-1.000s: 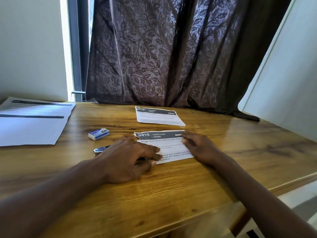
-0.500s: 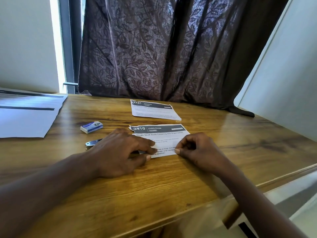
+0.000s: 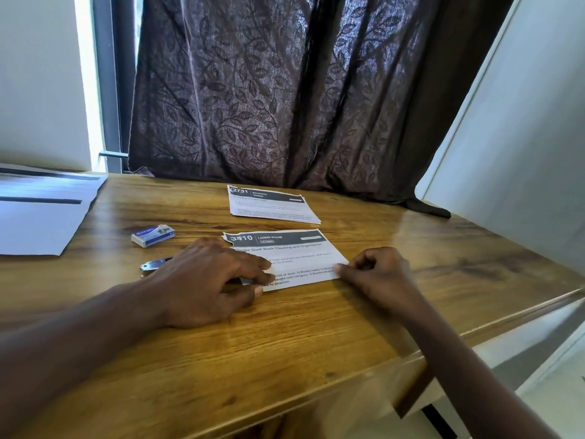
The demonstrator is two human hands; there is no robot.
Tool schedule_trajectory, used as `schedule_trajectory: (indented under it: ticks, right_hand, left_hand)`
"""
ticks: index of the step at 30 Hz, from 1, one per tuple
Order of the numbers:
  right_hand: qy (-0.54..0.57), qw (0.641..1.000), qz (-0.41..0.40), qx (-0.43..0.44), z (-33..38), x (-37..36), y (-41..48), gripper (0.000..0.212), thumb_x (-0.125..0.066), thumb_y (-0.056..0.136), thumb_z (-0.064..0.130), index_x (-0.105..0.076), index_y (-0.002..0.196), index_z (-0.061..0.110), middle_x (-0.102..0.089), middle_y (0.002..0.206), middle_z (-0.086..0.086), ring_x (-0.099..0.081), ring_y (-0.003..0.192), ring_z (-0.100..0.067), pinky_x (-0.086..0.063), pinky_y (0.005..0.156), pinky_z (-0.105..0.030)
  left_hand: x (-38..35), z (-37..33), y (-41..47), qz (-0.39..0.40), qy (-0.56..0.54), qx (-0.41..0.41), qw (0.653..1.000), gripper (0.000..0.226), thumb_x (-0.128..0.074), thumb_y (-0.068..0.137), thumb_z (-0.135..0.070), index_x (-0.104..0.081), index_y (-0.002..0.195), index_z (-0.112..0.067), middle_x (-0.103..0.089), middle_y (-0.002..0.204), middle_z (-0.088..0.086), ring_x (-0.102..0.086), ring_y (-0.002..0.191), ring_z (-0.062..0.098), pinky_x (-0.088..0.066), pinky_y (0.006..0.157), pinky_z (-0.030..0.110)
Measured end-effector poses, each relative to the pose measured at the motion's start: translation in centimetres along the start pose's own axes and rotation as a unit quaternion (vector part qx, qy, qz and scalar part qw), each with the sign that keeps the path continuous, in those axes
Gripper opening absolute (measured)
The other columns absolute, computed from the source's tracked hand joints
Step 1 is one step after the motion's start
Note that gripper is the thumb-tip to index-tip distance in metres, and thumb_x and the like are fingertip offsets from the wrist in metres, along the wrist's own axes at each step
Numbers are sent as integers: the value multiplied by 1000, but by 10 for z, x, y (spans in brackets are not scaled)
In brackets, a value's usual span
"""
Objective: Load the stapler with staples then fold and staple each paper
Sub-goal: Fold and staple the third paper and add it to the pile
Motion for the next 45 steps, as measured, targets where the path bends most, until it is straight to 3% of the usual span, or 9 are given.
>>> schedule_trajectory:
  ticks: [4, 11, 16, 19, 25, 34, 38, 41, 45]
  right_hand:
    - [-28, 998, 27, 52, 21, -18, -10, 30, -85, 73, 47, -72, 70, 21, -68, 65, 11, -62, 66, -2, -42, 57, -25]
    - [-91, 994, -36, 42, 7, -1, 15, 12, -79, 80, 30, -69, 79, 24, -67, 77, 14, -62, 77, -7, -42, 60, -22]
    - [-36, 976, 89, 197, 24, -44, 23, 33, -63, 95, 41, -64, 126, 32, -59, 135, 13, -52, 123, -7, -39, 99, -26]
    - [-39, 970, 137, 198, 23, -57, 29, 41, -53, 99, 47, -58, 138, 36, -47, 152, 15, -38, 143, -6, -32, 117, -35]
    - [-25, 971, 133, 197, 15, -59, 35, 41, -54, 98, 50, -59, 137, 39, -46, 153, 18, -34, 145, -4, -30, 120, -39]
    - [-103, 977, 95, 163, 28, -48, 23, 39, -55, 96, 49, -64, 132, 36, -54, 146, 18, -49, 135, -12, -40, 111, -38]
    - [-244, 948, 21, 201, 59, -53, 32, 33, -50, 96, 45, -71, 112, 25, -71, 114, 2, -61, 106, -21, -44, 94, -38]
    - [-159, 953, 60, 251, 89, -69, 46, 31, -54, 97, 45, -70, 107, 20, -67, 110, 0, -58, 106, -19, -47, 90, -37]
    - [-192, 940, 101, 264, 109, -102, 54, 45, -45, 98, 58, -64, 119, 22, -57, 119, 0, -50, 114, -20, -46, 96, -44]
  left_hand:
    - [0, 0, 0, 1, 4, -6, 1000, 55, -29, 90, -69, -52, 139, -56, -40, 150, -39, -42, 138, -9, -25, 123, 35]
    - [2, -2, 1, 11, 5, -8, 1000, 52, -34, 93, -63, -52, 140, -53, -40, 151, -37, -40, 140, -8, -23, 123, 34]
    - [4, -9, 0, 21, 65, -11, 998, 55, -29, 93, -58, -46, 145, -48, -37, 157, -30, -36, 145, -3, -15, 125, 34]
    - [2, -17, 2, 30, 63, -36, 997, 58, -27, 96, -50, -34, 154, -44, -28, 164, -24, -30, 150, 4, -23, 125, 38]
    - [-6, -41, 7, 117, 29, -45, 992, 71, -22, 98, -72, -13, 161, -41, -16, 169, -19, -16, 153, 0, -19, 127, 38]
    - [7, -17, -24, 29, -8, -66, 997, 69, -42, 92, -75, -44, 151, -41, -41, 156, -29, -33, 143, -14, -33, 121, 26]
    - [12, -18, -19, -5, 13, -68, 998, 57, -49, 91, -70, -56, 141, -43, -54, 145, -30, -53, 131, -8, -46, 110, 34]
    - [11, -15, -17, -22, 8, -70, 997, 50, -51, 92, -67, -60, 135, -43, -60, 139, -30, -58, 125, -8, -51, 104, 35]
    - [7, -12, -17, -25, 4, -72, 997, 50, -50, 92, -66, -55, 138, -46, -54, 143, -33, -53, 130, -10, -48, 108, 37]
Point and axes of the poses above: each hand's wrist, its own y-axis towards the middle knuckle, its own x-axis out of the back of the hand, z = x × y, the point moved 1 cm from there along y, towards the middle knuckle
